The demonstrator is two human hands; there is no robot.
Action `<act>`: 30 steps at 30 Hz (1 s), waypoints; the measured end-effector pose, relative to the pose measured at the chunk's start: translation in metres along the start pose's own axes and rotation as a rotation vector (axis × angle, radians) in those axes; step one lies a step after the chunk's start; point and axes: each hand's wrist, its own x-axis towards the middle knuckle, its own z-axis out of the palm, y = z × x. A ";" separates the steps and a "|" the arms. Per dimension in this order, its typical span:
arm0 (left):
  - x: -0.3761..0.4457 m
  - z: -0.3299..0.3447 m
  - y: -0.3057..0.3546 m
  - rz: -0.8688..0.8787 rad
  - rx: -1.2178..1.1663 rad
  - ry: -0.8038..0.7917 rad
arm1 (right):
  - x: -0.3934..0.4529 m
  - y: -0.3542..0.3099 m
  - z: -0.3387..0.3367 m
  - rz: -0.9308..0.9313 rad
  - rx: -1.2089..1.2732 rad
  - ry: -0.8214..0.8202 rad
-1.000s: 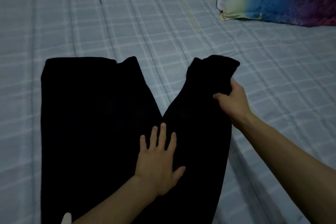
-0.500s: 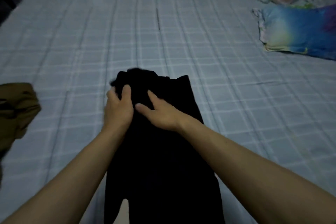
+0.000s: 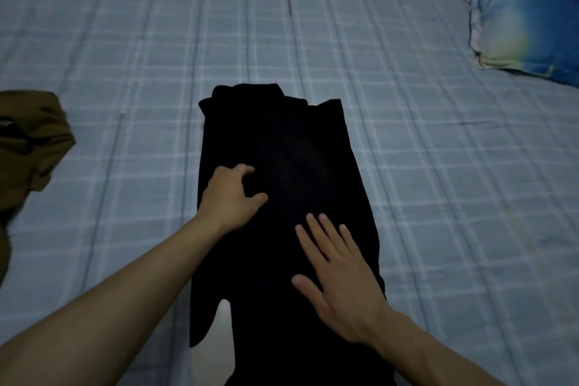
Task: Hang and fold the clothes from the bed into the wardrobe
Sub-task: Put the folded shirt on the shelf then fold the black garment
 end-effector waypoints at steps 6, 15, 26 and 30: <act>-0.043 0.017 -0.011 0.382 0.485 0.232 | 0.007 -0.014 0.028 0.061 -0.080 0.026; -0.175 0.016 -0.074 0.664 0.587 -0.134 | -0.040 -0.012 0.020 -0.070 -0.028 0.018; -0.239 0.003 -0.122 0.925 0.758 -0.317 | -0.169 0.012 0.009 -0.377 0.045 -0.203; -0.250 0.016 -0.115 1.054 0.678 -0.288 | -0.172 0.000 0.019 -0.334 -0.210 -0.226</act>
